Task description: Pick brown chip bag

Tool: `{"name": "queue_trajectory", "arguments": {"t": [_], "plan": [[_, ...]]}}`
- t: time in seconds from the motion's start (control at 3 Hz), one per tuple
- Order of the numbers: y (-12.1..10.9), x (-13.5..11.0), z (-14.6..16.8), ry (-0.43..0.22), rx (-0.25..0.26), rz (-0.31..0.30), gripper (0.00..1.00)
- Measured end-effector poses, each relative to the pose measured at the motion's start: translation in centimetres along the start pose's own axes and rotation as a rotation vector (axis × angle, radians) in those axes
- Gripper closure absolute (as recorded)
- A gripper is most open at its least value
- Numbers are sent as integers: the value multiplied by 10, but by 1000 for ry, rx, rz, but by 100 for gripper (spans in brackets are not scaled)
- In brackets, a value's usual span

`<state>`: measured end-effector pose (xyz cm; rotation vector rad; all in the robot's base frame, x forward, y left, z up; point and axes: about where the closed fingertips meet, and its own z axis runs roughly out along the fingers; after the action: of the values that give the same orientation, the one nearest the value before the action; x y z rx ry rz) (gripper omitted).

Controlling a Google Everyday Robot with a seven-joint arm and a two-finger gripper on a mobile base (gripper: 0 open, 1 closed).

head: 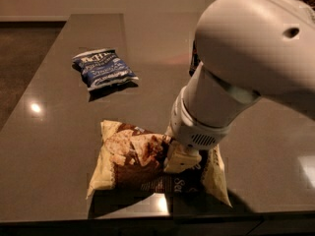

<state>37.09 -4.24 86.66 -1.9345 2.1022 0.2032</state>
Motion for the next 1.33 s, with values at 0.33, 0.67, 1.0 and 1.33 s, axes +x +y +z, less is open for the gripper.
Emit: {"name": "queue_trajectory", "arguments": {"t": [0.33,0.67,1.0,1.33], "plan": [[-12,-2,-23,3,27,-7,88],[-24,-9,-58,-19,57,-27,100],[-33,-18,-97,-52,89,-57,100],[-38,-32,-137,-84,126,-92,100]]}}
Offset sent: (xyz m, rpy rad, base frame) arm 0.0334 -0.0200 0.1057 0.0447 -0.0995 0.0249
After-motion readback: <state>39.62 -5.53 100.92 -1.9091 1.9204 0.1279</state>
